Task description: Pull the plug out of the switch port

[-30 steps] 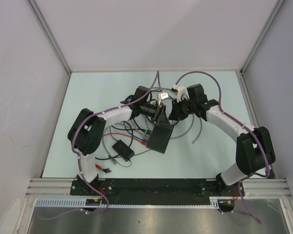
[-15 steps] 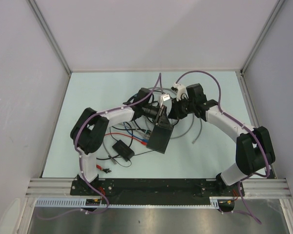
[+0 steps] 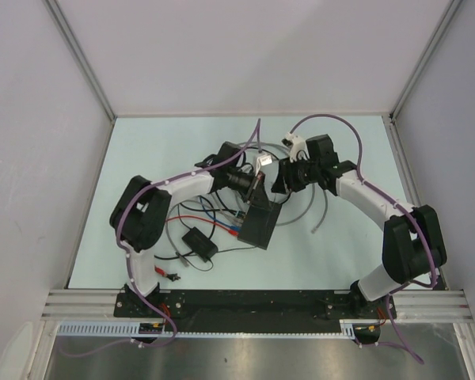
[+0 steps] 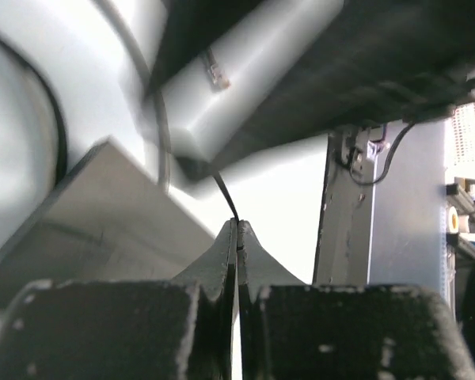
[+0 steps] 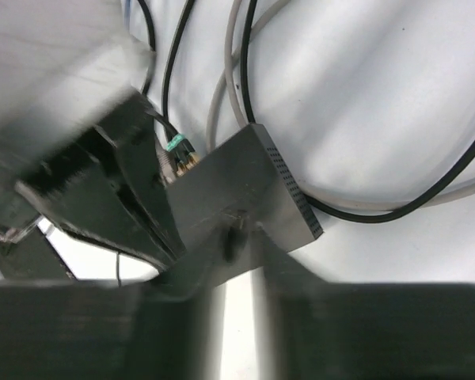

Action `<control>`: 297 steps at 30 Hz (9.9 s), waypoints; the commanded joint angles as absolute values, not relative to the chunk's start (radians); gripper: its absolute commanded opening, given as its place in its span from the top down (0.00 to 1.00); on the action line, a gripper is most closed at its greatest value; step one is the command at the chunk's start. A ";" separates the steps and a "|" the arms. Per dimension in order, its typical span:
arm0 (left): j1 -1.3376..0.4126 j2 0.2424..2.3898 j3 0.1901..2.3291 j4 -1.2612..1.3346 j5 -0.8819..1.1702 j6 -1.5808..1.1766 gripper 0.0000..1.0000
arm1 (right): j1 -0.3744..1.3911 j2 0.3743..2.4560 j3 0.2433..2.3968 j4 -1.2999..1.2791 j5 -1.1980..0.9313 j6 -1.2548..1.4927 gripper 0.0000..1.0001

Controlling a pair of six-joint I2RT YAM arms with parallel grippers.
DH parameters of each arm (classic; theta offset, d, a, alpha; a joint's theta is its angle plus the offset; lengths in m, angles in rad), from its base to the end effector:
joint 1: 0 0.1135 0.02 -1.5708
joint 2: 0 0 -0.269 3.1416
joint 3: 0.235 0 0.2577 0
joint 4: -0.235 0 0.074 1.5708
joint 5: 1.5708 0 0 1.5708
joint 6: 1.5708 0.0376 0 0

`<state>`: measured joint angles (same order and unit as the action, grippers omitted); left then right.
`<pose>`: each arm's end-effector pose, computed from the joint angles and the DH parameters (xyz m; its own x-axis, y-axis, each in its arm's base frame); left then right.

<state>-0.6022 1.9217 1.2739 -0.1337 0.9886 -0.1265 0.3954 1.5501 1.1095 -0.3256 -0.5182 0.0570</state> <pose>0.3248 -0.2614 0.1960 -0.6767 0.3810 -0.6300 0.7205 0.1667 -0.6732 0.3099 0.1495 0.2559 -0.6767 -0.2288 -0.6998 -0.6264 0.6784 0.3839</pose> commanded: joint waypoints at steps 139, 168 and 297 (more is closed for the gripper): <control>-0.623 1.802 1.124 -0.425 0.597 0.405 0.97 | 0.367 2.098 1.549 -0.682 -0.644 -0.228 0.81; -0.267 1.963 1.598 -0.647 0.868 0.250 0.41 | 0.422 2.071 1.821 -0.985 -0.653 -0.276 0.88; -0.344 2.336 1.723 -0.871 1.009 0.328 1.00 | 0.361 2.130 1.735 -0.893 -0.620 -0.345 1.00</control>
<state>-0.3283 2.3646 1.7374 -0.9253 1.1004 0.3485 0.4377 2.2501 1.7401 -1.0847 -0.7914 -0.3084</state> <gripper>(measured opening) 0.034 0.008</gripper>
